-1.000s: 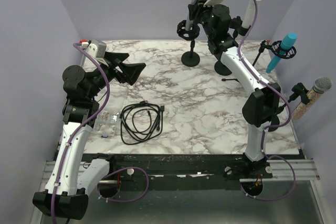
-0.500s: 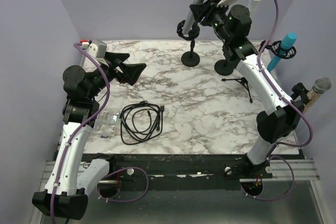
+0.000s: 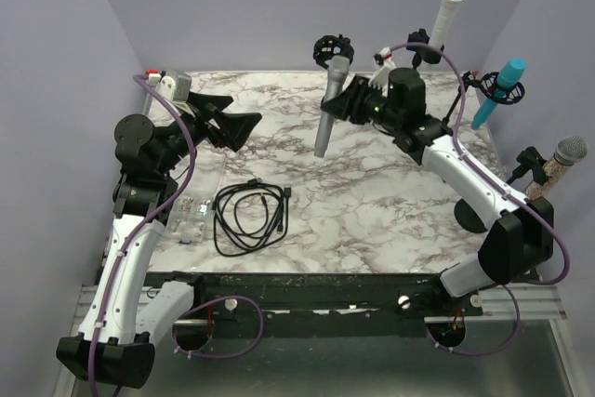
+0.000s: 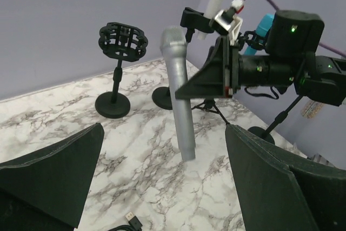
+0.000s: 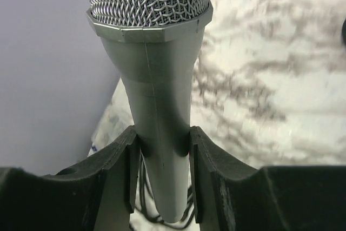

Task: Remove the microphone from the stand

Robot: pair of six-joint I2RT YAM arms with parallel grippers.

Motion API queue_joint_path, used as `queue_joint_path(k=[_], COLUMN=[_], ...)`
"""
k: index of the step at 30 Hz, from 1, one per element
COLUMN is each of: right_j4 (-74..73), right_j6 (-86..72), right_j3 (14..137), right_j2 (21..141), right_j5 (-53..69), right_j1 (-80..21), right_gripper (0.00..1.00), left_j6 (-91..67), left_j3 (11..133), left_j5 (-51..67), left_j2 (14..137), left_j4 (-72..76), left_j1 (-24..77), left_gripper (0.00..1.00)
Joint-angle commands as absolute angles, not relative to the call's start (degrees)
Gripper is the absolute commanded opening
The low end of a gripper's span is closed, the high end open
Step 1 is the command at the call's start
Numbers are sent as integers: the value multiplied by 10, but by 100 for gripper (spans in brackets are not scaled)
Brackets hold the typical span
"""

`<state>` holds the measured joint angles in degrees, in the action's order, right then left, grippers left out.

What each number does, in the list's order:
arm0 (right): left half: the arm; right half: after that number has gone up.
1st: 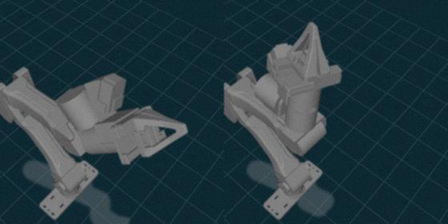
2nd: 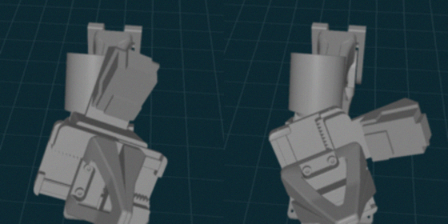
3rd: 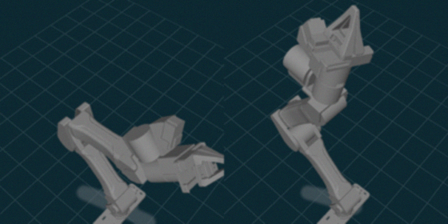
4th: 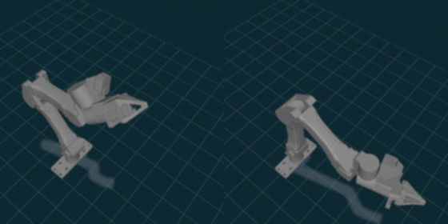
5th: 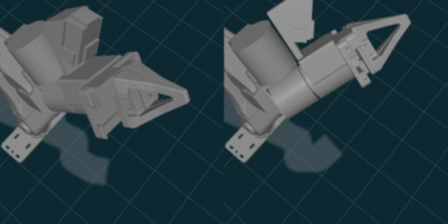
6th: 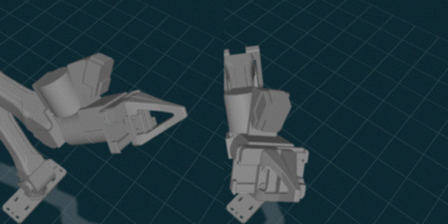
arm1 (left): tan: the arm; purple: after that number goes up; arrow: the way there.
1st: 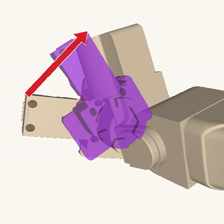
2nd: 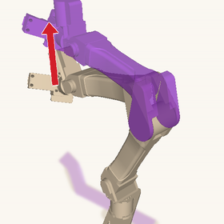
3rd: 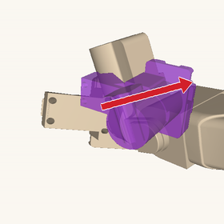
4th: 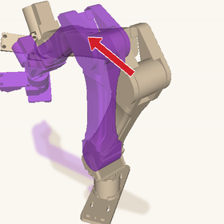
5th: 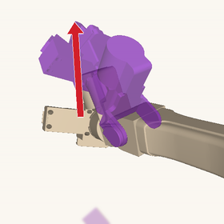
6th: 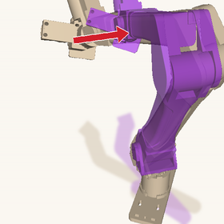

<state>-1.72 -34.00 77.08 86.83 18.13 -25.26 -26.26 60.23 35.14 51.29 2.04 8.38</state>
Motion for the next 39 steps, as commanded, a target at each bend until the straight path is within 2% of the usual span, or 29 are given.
queue_joint_path(k=[1, 13, 31, 33, 39], right_j4=[-78, -89, 36, 39, 58], right_j6=[-407, -485, -534, -536, -538], right_j3=[703, 540, 469, 463, 446], right_j2=[839, 883, 986, 987, 994], right_j5=[236, 237, 246, 243, 240], right_j1=[-277, -357, -409, -409, -412], right_gripper=[1, 1, 2, 3, 24], left_j6=[-274, -272, -244, -243, -243], left_j3=[613, 623, 636, 637, 639], left_j5=[344, 338, 328, 326, 330], left_j2=[519, 536, 542, 541, 542], left_j4=[15, 1, -35, -37, -39], left_j1=[87, 99, 116, 115, 115], left_gripper=[99, 99, 99, 98, 99])
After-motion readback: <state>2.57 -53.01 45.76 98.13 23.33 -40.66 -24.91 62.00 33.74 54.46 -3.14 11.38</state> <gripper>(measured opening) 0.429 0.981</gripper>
